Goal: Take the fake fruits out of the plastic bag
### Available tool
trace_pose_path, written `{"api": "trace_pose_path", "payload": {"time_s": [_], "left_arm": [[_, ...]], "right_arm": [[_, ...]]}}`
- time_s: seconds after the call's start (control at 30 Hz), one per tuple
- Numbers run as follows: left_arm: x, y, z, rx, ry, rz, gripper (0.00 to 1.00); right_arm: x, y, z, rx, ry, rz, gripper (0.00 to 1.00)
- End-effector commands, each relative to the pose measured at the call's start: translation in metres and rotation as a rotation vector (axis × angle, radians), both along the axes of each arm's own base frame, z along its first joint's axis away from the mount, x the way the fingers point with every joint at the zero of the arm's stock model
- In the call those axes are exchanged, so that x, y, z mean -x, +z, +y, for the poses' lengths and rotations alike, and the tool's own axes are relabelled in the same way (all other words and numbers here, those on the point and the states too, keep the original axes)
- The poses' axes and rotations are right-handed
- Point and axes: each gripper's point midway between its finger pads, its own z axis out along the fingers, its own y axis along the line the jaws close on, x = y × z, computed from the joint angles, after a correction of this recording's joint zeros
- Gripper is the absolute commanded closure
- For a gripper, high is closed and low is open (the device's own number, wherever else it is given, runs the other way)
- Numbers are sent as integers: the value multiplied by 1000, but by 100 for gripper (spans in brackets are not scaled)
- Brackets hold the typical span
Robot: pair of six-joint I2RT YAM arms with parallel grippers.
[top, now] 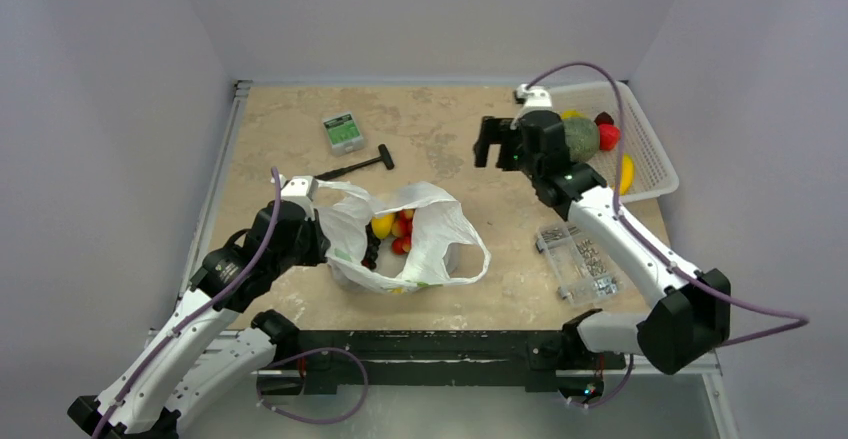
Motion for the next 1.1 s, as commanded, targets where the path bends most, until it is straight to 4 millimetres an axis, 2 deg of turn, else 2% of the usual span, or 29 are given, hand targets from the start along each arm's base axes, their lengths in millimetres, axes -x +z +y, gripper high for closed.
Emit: {"api": "trace_pose_path", "payload": {"time_s": [0.0,0.1,0.2,0.23,0.33,0.4,0.53,0.67,0.77,0.87,0.93,1.07], "left_arm": [[-5,6,-1,2,3,-28,100],[-5,6,0,0,8,-28,100],[-5,5,1,-3,8,-27,100],[-5,5,1,-4,10,-27,100],[-4,5,1,-6,9,-28,100],[-4,6,1,-7,8,-29,100],[-4,5,1,-13,13,-28,100],[-4,4,1,-18,12,-24,100],[-4,4,3,-22,18,-25,100],[-4,4,3,-23,17,-26,100],[-4,4,3,-25,19,-27,100],[-5,4,5,-30,29,-27,100]], "right_arm": [[42,24,132,-80,506,-66,1],[88,33,194,-79,692,-102,2],[122,30,235,-45,804,-101,13],[130,23,242,-23,818,-87,20],[143,5,253,30,831,-59,52],[151,-7,256,73,841,-62,61],[163,-23,257,115,859,-68,68],[164,-52,258,153,878,-25,76],[154,-72,255,204,813,11,80],[138,-82,253,223,716,10,69],[127,-86,254,244,666,-8,67],[101,-87,242,349,532,-54,65]]}}
